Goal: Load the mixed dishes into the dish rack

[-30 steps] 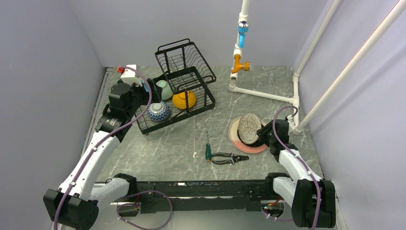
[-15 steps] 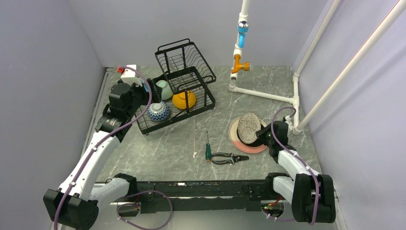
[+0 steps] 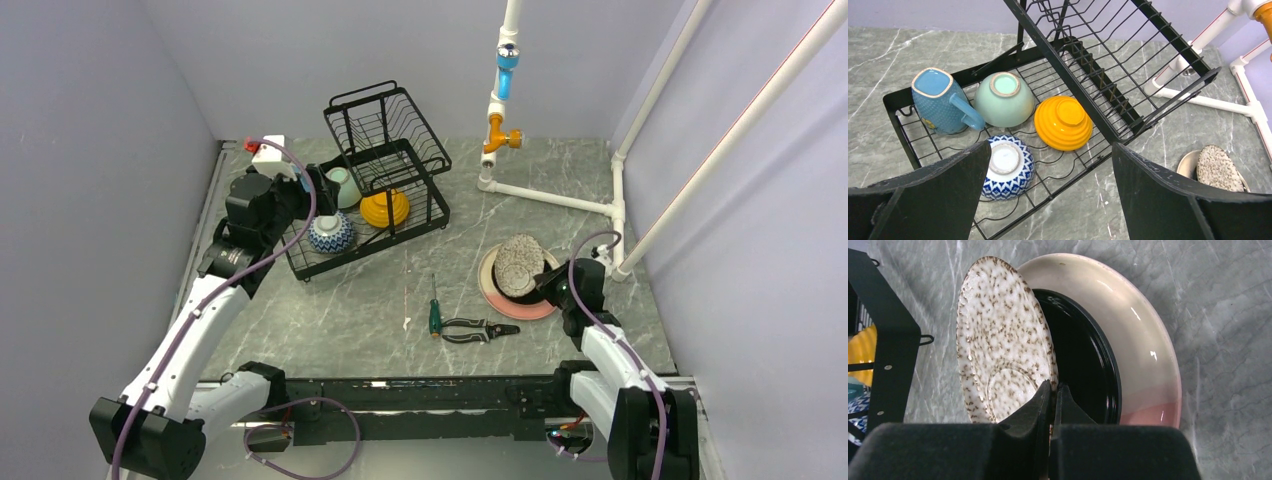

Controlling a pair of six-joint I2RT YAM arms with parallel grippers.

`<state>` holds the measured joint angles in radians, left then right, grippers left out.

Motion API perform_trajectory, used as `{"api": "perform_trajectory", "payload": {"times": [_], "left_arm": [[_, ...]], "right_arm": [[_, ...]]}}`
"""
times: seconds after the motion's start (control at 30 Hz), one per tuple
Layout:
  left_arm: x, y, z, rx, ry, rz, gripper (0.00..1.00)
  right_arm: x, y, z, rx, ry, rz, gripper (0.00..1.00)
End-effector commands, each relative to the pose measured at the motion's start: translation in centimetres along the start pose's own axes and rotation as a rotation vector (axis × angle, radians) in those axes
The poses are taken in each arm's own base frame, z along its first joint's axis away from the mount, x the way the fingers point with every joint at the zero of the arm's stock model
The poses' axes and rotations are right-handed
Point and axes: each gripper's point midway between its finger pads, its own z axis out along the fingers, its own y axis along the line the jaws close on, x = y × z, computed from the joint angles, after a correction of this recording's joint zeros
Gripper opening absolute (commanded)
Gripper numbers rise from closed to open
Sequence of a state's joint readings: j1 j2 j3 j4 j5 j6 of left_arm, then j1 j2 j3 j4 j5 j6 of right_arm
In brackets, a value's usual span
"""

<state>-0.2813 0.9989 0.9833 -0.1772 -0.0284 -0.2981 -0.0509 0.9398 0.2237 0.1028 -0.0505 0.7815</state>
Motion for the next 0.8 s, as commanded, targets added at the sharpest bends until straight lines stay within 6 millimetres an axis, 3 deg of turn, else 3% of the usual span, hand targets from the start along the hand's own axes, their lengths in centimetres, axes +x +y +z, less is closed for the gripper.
{"api": "perform_trajectory", "payload": {"times": [0.0,0.43,0.77], "left_arm": [[-2.1,-1.3,-0.9,0.057,-0.078,-0.002,0.95],[-2.6,-3.1,-1.3,0.169,-0.113,0.026,0.99],[-3.7,-10.3,-4.0,0.59,-0.189,0.052,0.99]], "right_arm": [[-1.9,2.5,-1.0,-0.1,-0.075,0.032,0.0],[-3.9,6.2,-3.3,-0.227,-0.107,0.106,0.0],[-3.3,11.0,-4.8,-0.427,-0.026,0.232,0.0]]}}
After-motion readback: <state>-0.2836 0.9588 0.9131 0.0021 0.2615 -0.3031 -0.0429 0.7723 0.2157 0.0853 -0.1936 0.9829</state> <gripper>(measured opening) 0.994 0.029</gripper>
